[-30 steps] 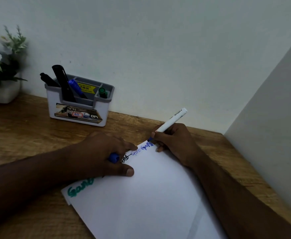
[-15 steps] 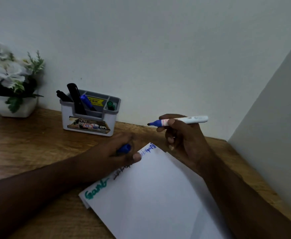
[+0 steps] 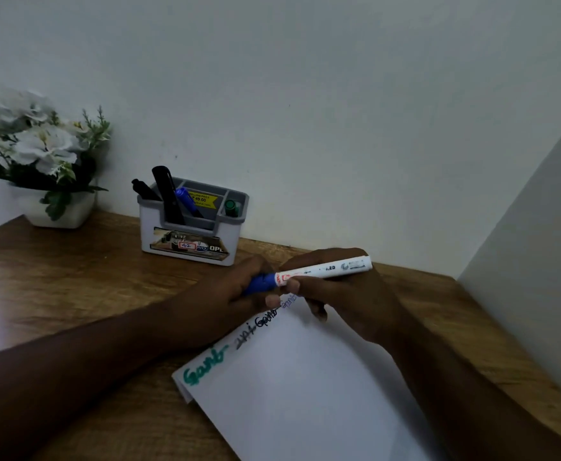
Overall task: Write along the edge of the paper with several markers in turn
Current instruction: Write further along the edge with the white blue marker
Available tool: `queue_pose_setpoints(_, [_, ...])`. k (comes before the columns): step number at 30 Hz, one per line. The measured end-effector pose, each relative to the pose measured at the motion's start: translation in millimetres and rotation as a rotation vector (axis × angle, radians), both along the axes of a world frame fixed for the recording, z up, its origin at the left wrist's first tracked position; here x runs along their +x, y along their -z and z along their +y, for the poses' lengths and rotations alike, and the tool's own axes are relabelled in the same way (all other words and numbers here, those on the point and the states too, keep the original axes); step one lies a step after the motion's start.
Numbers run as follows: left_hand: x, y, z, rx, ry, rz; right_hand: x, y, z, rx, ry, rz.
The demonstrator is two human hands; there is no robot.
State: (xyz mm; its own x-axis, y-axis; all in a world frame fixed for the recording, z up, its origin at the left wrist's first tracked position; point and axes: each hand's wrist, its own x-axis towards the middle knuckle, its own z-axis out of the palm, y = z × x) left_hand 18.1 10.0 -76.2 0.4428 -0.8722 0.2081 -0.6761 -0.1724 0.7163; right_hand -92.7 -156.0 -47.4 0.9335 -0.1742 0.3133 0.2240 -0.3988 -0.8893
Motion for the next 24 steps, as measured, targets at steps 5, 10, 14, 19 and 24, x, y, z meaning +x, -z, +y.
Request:
queue_pose_setpoints(5, [4,3,-1,-0.03,-0.006,-0.004,0,2,10,-0.039,0.077,0.018])
queue_pose_setpoints(10, [5,6,0,-0.091,-0.014,0.01,-1,12,18,0.021,0.038,-0.033])
queue_pose_setpoints(14, [4,0,2,-0.124,-0.012,0.122,-1,15,19,0.049,0.065,0.003])
queue_pose_setpoints(19, [12,2,1,-0.237,-0.123,0.235,9,18,-1,0.294,0.049,-0.011])
queue_pose_setpoints(24, [21,1,-1,-0.43,-0.409,0.315,2,2,-22,-0.467,0.183,-0.203])
